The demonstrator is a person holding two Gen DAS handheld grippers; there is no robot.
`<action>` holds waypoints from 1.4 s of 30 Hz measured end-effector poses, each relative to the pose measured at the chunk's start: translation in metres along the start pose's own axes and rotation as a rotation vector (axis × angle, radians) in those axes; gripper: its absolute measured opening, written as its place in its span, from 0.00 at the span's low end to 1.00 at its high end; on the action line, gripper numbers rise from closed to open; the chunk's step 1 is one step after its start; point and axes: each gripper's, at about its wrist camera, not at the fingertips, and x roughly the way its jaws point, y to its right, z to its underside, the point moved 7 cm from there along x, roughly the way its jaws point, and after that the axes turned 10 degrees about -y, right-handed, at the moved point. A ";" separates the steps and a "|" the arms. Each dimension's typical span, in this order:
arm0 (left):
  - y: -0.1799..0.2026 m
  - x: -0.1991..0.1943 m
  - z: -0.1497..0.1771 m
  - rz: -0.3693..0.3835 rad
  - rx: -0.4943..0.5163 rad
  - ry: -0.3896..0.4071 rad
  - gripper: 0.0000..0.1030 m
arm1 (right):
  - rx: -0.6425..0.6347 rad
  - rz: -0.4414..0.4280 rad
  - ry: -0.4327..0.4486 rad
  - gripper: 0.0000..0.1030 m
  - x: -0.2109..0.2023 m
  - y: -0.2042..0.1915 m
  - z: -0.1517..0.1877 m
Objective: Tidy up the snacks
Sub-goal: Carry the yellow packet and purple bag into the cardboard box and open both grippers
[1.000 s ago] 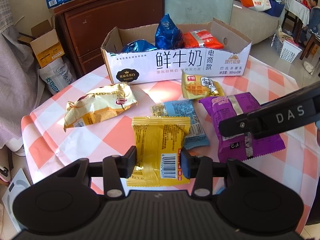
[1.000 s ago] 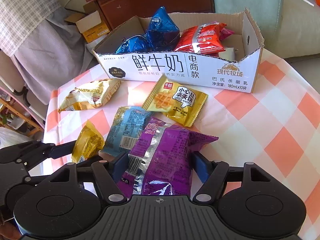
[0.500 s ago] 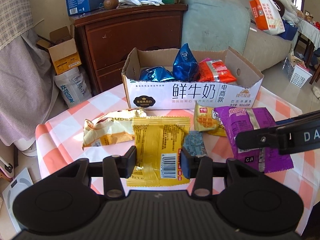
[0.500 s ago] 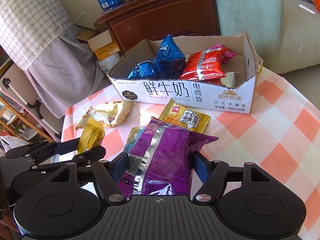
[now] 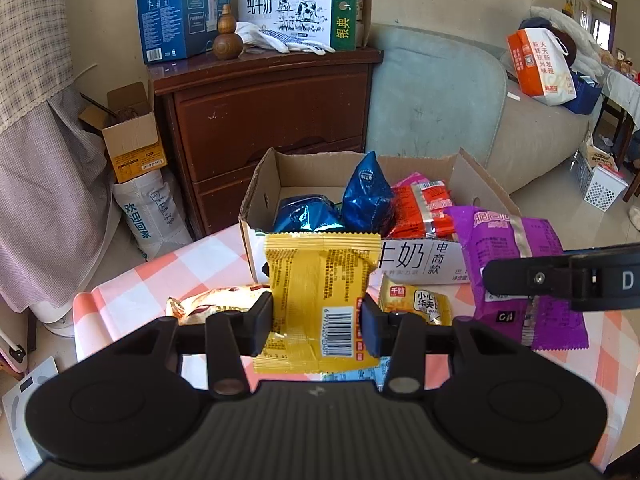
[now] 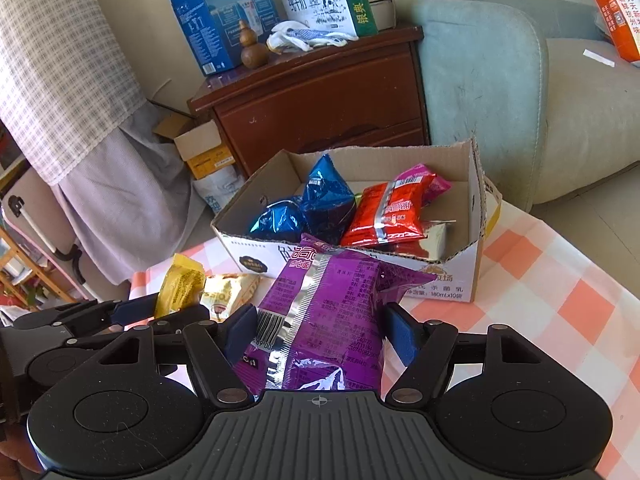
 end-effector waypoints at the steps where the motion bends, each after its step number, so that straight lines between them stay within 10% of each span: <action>1: 0.001 0.000 -0.006 0.001 -0.006 0.009 0.42 | 0.006 -0.002 0.010 0.68 -0.002 0.002 -0.004; 36: -0.014 0.091 -0.104 0.002 -0.262 0.011 0.43 | 0.188 0.102 0.165 0.69 0.044 0.063 -0.090; 42: -0.014 0.086 -0.104 -0.024 -0.261 0.038 0.72 | 0.198 0.101 0.187 0.80 0.045 0.065 -0.095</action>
